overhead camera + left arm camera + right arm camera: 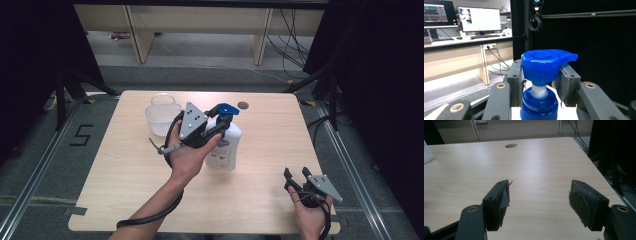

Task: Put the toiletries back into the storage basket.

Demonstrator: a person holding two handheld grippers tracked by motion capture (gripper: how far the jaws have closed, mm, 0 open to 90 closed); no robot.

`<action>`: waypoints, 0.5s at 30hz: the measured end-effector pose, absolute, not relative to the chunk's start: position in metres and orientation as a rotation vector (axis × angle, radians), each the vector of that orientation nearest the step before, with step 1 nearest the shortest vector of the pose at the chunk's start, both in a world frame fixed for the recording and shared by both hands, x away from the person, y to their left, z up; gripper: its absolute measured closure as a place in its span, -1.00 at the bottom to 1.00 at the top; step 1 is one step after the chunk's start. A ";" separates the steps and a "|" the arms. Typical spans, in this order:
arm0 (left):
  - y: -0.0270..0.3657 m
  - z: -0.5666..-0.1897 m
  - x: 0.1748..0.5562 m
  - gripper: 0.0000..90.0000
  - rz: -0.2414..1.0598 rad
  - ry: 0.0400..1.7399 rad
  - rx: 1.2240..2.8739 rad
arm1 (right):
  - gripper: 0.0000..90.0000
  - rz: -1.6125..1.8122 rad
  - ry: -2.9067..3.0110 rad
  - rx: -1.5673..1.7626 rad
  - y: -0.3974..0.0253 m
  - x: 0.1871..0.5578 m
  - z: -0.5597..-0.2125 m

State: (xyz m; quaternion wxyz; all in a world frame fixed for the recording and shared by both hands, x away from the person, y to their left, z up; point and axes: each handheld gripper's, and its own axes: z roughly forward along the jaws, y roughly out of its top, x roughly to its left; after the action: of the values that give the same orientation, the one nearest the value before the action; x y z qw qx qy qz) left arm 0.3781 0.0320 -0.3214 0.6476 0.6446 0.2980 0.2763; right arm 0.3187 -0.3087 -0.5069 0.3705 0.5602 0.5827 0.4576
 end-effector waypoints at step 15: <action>0.060 -0.319 0.383 0.34 0.669 0.719 1.450 | -0.27 1.159 1.502 1.472 -0.307 0.317 -0.506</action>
State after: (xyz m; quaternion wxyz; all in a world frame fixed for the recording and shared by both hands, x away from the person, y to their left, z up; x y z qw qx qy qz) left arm 0.3829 0.0604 -0.3191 0.6404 0.6359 0.3155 0.2933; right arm 0.3169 -0.3066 -0.5057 0.3615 0.5715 0.5832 0.4500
